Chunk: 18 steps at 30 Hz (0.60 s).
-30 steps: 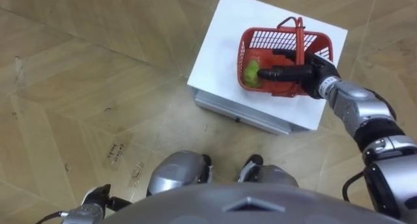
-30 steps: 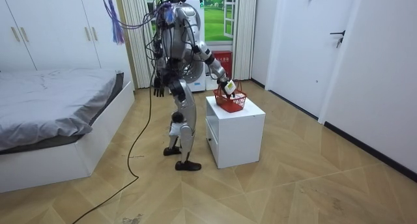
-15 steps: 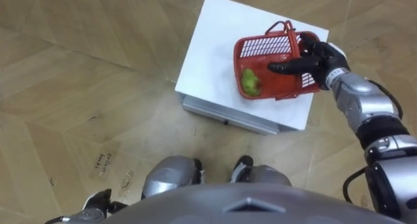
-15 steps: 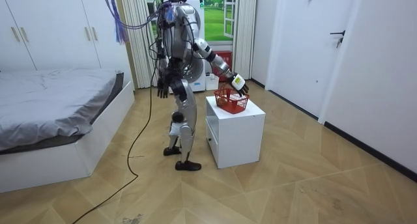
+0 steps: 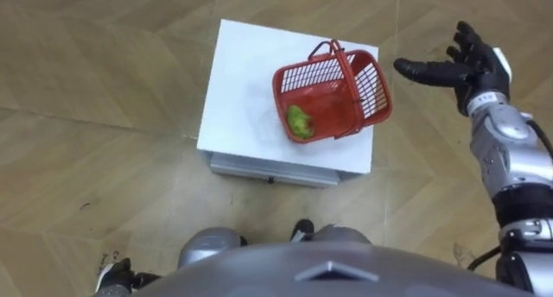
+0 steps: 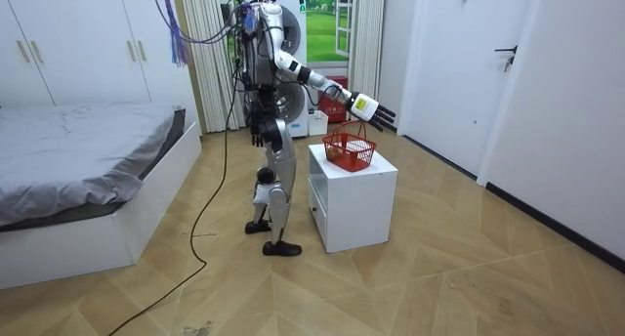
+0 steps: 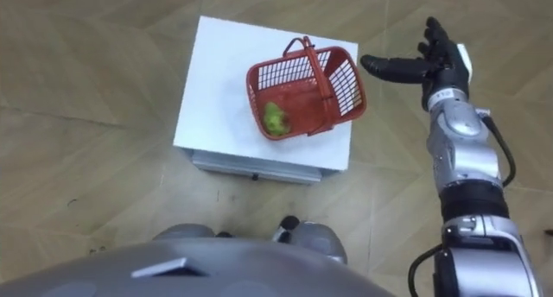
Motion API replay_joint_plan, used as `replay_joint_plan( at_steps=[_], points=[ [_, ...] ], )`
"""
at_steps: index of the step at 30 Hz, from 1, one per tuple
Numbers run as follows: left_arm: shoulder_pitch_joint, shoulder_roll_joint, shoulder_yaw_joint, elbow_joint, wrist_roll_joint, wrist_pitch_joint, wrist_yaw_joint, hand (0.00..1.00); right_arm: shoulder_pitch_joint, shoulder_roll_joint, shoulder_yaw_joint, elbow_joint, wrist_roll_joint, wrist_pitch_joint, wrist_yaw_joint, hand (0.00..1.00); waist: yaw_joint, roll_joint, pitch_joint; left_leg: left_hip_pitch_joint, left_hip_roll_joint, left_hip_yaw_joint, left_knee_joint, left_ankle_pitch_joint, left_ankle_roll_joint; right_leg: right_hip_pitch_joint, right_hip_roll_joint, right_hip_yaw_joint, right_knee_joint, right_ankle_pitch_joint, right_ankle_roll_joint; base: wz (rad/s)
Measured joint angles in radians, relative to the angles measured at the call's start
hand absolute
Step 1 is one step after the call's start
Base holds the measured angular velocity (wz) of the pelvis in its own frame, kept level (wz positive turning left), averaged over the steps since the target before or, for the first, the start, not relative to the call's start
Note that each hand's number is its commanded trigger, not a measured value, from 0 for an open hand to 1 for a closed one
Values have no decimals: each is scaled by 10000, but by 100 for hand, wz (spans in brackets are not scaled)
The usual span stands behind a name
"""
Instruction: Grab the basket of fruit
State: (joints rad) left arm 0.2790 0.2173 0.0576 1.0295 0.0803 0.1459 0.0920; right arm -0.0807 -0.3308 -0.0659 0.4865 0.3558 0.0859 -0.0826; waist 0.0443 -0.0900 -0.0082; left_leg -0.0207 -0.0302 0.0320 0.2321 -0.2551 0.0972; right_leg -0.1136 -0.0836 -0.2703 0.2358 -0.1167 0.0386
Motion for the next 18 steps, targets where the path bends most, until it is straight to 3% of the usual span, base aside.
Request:
replay_joint_plan(
  at_steps=[7,13,18],
  points=[
    [62,-45,172,-304,9,-40,231,0,99,-17,-522,-621,-108,-1,-416,0,-312,187,91,319,33,218,-284,1,-2,84,86,260,2,4,2,-10],
    [45,-73,456,-596,5,-51,414,0,345,-19,-1024,-1081,457,-32,-734,0,-663,209,46,422,85,351,-301,26,-46,218,162,307,-158,8,-4,-1],
    [-14,-83,863,-864,8,-72,529,0,1515,76,-1140,244,266,-337,-807,0,-712,220,14,875,178,570,-351,24,-49,804,306,492,-528,11,-6,-3]
  ],
)
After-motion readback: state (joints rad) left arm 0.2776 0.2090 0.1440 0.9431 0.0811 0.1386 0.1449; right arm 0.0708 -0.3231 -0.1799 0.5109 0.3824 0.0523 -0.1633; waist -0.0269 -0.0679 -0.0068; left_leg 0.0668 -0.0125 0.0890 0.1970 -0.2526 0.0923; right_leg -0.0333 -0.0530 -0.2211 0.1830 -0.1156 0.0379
